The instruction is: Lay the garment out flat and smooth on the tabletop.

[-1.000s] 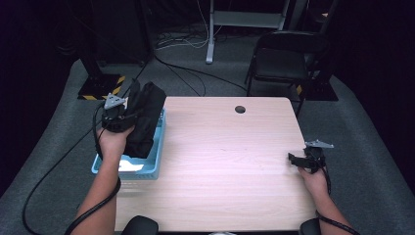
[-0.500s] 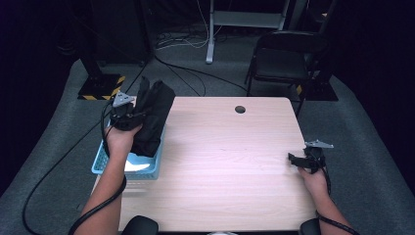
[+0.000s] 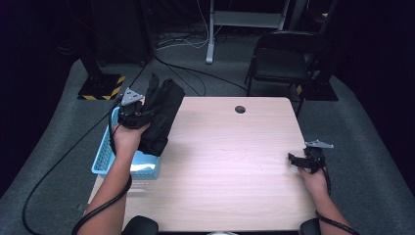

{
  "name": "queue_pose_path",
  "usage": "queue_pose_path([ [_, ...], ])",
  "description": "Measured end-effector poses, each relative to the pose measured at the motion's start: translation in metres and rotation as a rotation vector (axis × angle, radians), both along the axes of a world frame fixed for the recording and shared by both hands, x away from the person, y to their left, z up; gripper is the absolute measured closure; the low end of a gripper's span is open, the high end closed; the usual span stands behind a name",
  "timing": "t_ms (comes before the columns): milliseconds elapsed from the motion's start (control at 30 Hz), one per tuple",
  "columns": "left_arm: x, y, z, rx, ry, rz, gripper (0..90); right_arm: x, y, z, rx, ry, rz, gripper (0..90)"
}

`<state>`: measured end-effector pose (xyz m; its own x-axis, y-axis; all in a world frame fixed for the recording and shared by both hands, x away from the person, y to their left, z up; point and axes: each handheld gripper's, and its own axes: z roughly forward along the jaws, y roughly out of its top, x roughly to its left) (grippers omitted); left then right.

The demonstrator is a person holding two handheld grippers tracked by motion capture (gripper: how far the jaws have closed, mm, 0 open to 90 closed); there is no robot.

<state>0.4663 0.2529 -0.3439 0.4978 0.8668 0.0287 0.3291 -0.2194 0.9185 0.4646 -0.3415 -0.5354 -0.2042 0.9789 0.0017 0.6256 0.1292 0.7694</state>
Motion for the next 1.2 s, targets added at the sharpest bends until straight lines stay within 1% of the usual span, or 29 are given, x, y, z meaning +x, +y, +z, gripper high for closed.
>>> queue_pose_path([
  [267,0.001,-0.010,0.005,0.010,-0.002,-0.020,73.1,0.000,0.000,0.000,0.000,0.000,0.000,18.5],
  [367,0.002,-0.015,0.007,-0.001,-0.010,-0.028,73.1,0.000,0.000,0.000,0.000,0.000,0.000,18.5],
  [533,0.005,-0.026,0.009,-0.001,-0.013,-0.050,73.1,0.000,0.000,0.000,0.000,0.000,0.001,18.4],
  [633,0.005,-0.032,0.009,-0.005,-0.016,-0.065,73.1,0.000,0.000,0.000,0.000,0.001,0.001,18.4],
  [767,0.006,-0.040,0.008,0.002,-0.015,-0.083,73.1,0.000,0.000,0.000,0.000,0.001,0.003,18.3],
  [1133,0.007,-0.057,0.005,-0.012,-0.016,-0.118,73.1,0.000,0.000,0.000,0.000,0.001,0.004,18.3],
  [1200,0.007,-0.061,0.005,-0.007,-0.017,-0.129,73.1,0.000,0.000,0.000,0.000,0.000,0.005,18.3],
])
